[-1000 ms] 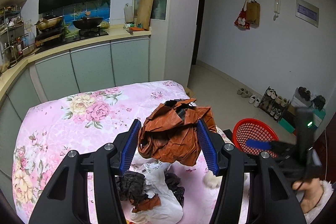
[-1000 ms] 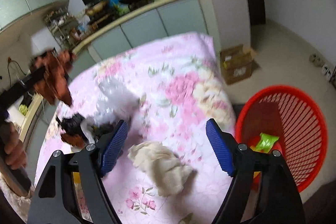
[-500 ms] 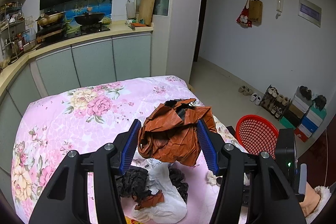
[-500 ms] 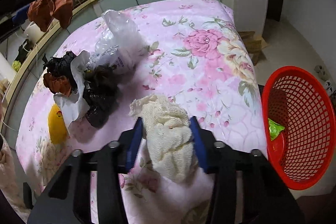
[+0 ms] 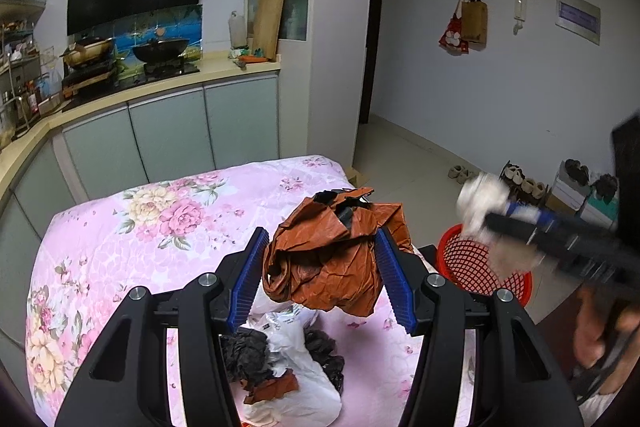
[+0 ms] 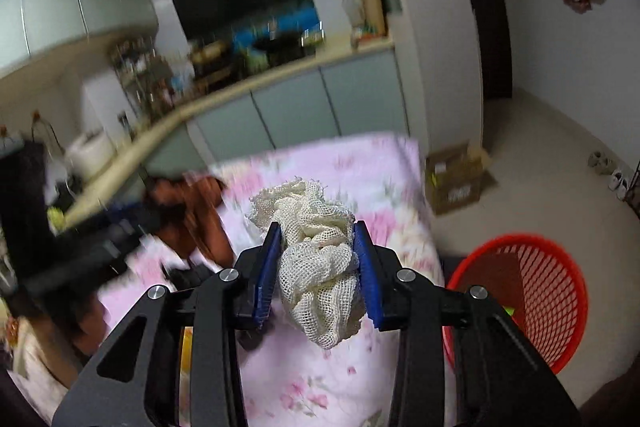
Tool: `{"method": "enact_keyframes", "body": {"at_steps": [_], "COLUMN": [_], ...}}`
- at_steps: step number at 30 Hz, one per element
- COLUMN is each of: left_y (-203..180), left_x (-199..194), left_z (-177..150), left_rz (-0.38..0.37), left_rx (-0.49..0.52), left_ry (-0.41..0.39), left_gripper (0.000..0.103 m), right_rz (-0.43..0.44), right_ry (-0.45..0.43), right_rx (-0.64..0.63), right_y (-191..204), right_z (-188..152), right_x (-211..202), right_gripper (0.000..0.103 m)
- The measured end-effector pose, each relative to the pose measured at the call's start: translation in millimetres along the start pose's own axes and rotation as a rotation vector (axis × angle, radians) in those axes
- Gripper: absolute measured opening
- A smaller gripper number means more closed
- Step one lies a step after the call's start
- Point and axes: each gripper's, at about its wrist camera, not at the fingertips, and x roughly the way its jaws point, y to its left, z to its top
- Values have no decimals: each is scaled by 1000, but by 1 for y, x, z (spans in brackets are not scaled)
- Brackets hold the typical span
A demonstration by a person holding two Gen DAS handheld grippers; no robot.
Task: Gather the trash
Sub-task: 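Lift the cream net with the right tool while the left tool carries the brown bag, then open both tools over the red basket to drop the bag and net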
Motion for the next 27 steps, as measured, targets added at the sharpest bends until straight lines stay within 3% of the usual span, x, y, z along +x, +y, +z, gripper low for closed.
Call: {"method": "enact_keyframes", "body": {"at_steps": [6, 16, 21, 27], "left_y": [-14, -60, -98, -138], "left_x": [6, 27, 42, 77], "left_z": [2, 22, 29, 23], "left_rz": [-22, -92, -148, -226], "left_rx": [21, 96, 153, 197], "left_ry": [6, 12, 19, 100], "left_gripper": [53, 53, 53, 53], "right_rz": [-34, -147, -236, -357], "right_ry": [-119, -215, -216, -167], "right_rx": [51, 128, 187, 277], "right_y": [-14, -58, -86, -123], "right_z": [22, 35, 28, 4], "right_x": [-32, -73, -83, -74], "right_gripper": [35, 35, 36, 36]}}
